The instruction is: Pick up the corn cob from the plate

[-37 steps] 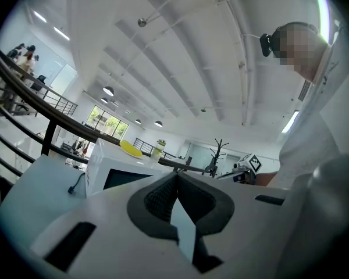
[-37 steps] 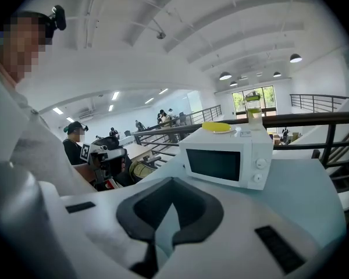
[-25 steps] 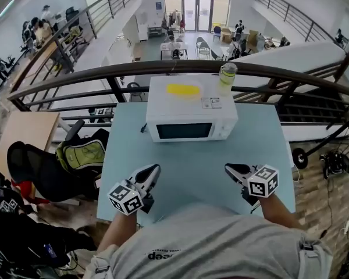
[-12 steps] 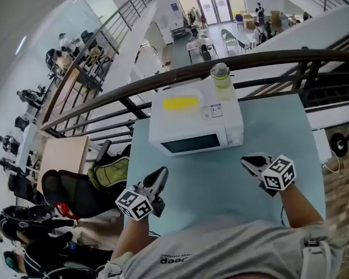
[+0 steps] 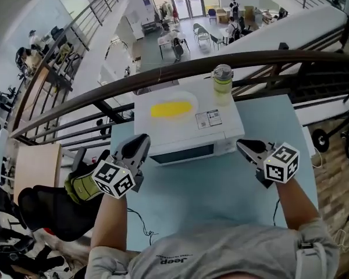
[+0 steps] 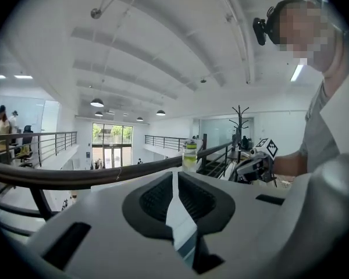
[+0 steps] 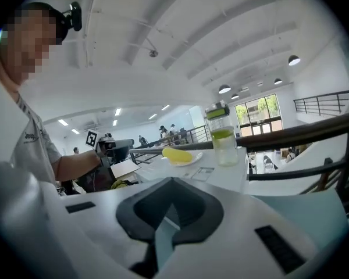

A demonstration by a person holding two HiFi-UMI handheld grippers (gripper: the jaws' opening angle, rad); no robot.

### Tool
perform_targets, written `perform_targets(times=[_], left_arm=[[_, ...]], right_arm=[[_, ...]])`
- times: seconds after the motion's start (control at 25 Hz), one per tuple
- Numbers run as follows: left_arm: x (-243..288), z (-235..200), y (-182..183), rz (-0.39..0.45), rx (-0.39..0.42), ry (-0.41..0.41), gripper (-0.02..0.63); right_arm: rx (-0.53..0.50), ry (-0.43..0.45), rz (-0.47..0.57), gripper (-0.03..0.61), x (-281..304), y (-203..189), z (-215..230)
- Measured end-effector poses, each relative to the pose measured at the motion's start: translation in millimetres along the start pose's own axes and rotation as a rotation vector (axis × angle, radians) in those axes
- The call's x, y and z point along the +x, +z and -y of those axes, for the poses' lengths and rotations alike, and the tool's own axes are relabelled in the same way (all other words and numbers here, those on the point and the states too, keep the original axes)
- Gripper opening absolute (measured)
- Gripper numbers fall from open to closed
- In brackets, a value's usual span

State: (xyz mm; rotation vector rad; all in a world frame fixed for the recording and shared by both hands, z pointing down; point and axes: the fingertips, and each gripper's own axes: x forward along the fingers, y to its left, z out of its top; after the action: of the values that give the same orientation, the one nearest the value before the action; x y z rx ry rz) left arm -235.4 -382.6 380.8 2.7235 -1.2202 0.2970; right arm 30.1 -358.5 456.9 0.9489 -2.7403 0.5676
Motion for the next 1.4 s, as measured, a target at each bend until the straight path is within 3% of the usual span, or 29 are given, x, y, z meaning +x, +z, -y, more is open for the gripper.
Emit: perform_targets(times=[0.16,0.36,0.64,0.88,1.16,1.4], left_arm=[[33.9,-25.8,-1.2,-0.022,0.023,-0.015,0.105],[72.0,-52.2,-7.8,-0.048,0.072,-0.042,0.181],[123.1,-67.2,-22.3,-0.151,0.216,-0.187,0.32],[157.5,-52.9,-40.3,-0.299,0.394,-0.288,0.348],[180.2,-60.8,-68.9,-0.497,0.583,-0.263,0.353],[186.5,-59.1,-75.6,-0.529,0.624,-0.28,0.346]], right_arm=[[-0.058,-0.014,0.024,0.015,37.1,39.4,17.3],[-0.106,0.03,0.042,0.015,76.6,56.2,18.8],[-0.172,0.094,0.022,0.015,107.3,51.3,17.3],[-0.162,0.114,0.027,0.014,117.3,52.8,25.2],[-0.173,0.132,0.021,0.014,123.6,47.8,29.9],[-0.162,0.137,0.026,0.014,125.5,47.2,31.7]])
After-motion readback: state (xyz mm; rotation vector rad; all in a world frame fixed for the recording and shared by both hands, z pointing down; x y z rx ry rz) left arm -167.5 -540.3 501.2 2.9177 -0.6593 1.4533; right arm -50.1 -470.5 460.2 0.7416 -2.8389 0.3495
